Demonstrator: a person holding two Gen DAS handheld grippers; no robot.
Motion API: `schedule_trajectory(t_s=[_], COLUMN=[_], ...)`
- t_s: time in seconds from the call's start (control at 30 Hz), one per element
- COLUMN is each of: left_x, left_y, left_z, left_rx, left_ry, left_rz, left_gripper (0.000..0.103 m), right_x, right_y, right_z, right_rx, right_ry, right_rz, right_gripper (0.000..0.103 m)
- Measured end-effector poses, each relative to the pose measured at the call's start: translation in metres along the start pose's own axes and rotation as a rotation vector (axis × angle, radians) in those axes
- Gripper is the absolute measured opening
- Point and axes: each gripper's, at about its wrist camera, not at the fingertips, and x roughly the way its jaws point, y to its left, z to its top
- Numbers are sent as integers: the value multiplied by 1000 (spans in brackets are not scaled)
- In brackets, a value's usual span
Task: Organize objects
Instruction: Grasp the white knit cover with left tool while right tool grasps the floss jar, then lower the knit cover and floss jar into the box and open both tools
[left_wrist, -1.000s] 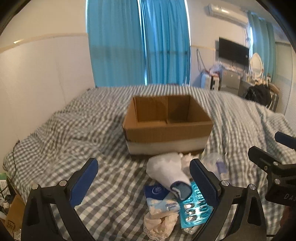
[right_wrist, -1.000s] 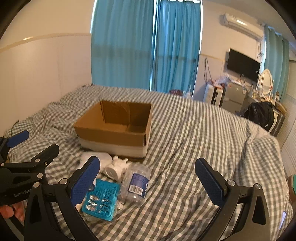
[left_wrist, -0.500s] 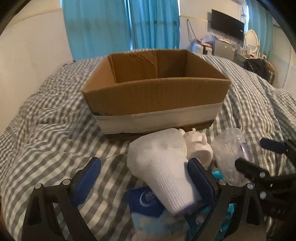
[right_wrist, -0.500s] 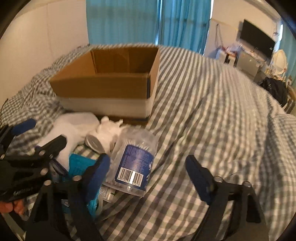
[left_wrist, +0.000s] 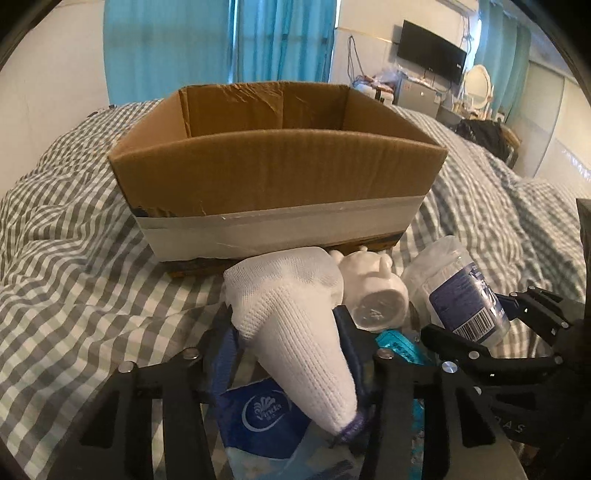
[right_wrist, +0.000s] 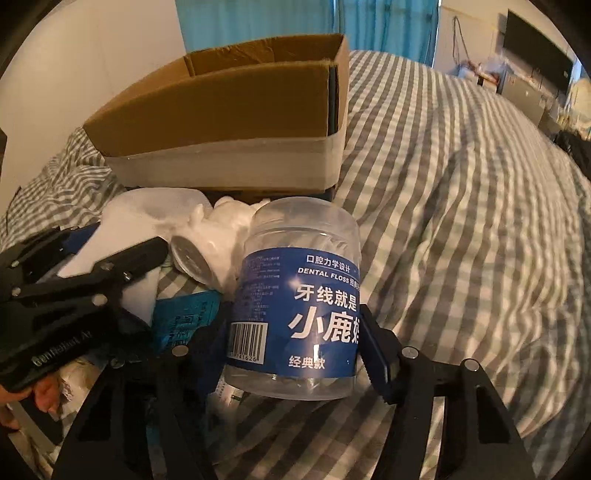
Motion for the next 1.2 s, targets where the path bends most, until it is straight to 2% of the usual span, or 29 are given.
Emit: schedule_trajectory(t_s=[0.07,0.27,0.5,0.63,0.87,1.07,1.2], left_x=[-6,-29,-78,-110,-137,-131,-118], left_y=[1,2,-5,1,8,20,30], left_z=[0,-1,13,33,73,117,142], left_rx=[-10,-17,-11,-36,-21,-23,-16], left_ry=[-8,-32,-135,-216,-313,-343,-341], left_rz=[-3,-1,9,-7,15,20,37], left_gripper=[47,43,43,43,43,43,43], right_x=[-6,-37,-91,-123,-167,-185,-180], right_y=[2,0,14,21,31,41,42], right_z=[-3,-2,13,18,46,86,120], right_rx=[-16,-1,-27,-56,-100,-150,-164], right_ry=[-20,-76,-197,-267,-366,-425,-441], right_rz=[-36,-41,-41,-43,-33,-13,17], right_gripper=[63,62,62,62,62,62,62])
